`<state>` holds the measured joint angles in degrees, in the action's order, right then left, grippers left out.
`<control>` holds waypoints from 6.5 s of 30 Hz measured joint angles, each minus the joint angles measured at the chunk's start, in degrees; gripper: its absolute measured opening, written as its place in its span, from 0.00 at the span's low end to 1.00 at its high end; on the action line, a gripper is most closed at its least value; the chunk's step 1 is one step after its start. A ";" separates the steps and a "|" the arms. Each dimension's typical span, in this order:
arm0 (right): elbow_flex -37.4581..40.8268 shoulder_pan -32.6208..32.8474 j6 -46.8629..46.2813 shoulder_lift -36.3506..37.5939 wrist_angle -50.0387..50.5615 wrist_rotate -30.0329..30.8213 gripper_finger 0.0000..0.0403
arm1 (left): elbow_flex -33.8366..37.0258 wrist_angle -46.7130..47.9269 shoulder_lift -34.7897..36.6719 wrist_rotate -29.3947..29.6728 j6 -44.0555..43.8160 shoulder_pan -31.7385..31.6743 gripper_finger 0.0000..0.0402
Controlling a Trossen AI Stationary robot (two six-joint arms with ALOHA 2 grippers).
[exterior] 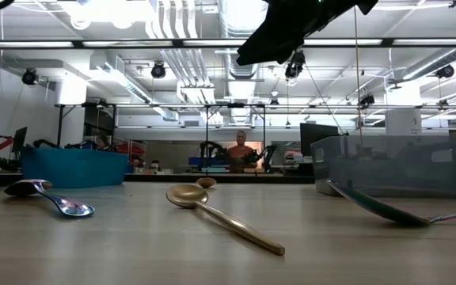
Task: Sort silverware by color (type)
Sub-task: Put the yellow spoon into the yellow bin
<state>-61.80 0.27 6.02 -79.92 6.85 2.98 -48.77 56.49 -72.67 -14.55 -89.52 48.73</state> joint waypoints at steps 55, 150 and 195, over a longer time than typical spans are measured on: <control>0.35 0.00 -0.48 -0.11 0.11 0.00 0.48 | -0.18 0.94 -8.51 0.90 2.21 0.35 0.33; 1.95 -0.02 -1.51 -0.13 0.04 0.04 0.48 | 4.57 -6.57 -8.05 1.95 2.43 1.73 0.20; 1.95 -0.02 -1.51 -0.13 -0.33 0.07 0.48 | -3.32 -4.10 -8.10 7.66 3.49 1.79 0.02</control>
<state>-59.86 0.25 4.51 -80.05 6.52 3.05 -52.10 52.39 -80.78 -6.89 -86.02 50.52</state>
